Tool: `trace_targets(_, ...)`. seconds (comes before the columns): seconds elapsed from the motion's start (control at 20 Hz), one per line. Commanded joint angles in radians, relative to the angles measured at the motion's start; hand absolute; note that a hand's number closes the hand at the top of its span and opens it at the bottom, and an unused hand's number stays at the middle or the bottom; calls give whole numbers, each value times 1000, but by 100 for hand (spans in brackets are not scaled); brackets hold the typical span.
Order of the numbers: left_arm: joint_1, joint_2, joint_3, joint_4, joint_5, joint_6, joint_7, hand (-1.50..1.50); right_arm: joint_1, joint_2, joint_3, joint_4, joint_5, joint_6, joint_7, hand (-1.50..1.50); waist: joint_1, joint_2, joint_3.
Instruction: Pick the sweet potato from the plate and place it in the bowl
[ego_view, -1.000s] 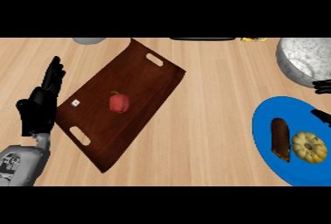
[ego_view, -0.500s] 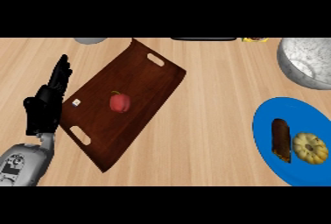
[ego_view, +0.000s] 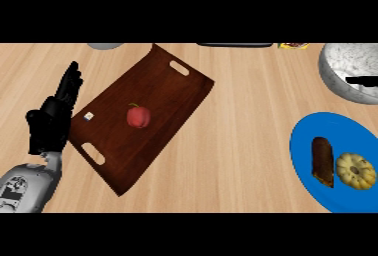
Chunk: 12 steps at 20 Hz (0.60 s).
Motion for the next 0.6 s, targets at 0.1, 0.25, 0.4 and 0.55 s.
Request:
trace_targets(0.1,4,9,25,-11,-11,-19,11,0,-113,121,85,-30,66,134,182,-150,-5,0,1)
trace_targets(0.25,38,-29,6,-47,-38,10,20,0,-84,201,123,-61,117,132,202,-150,-9,-1,1)
trace_targets(0.4,23,-20,41,-40,-35,-19,18,0,-73,194,99,-60,169,190,196,-150,-20,-2,1)
trace_targets(0.55,69,-5,61,-19,-20,-55,-41,0,-33,255,152,-87,229,169,265,-150,-19,-2,1)
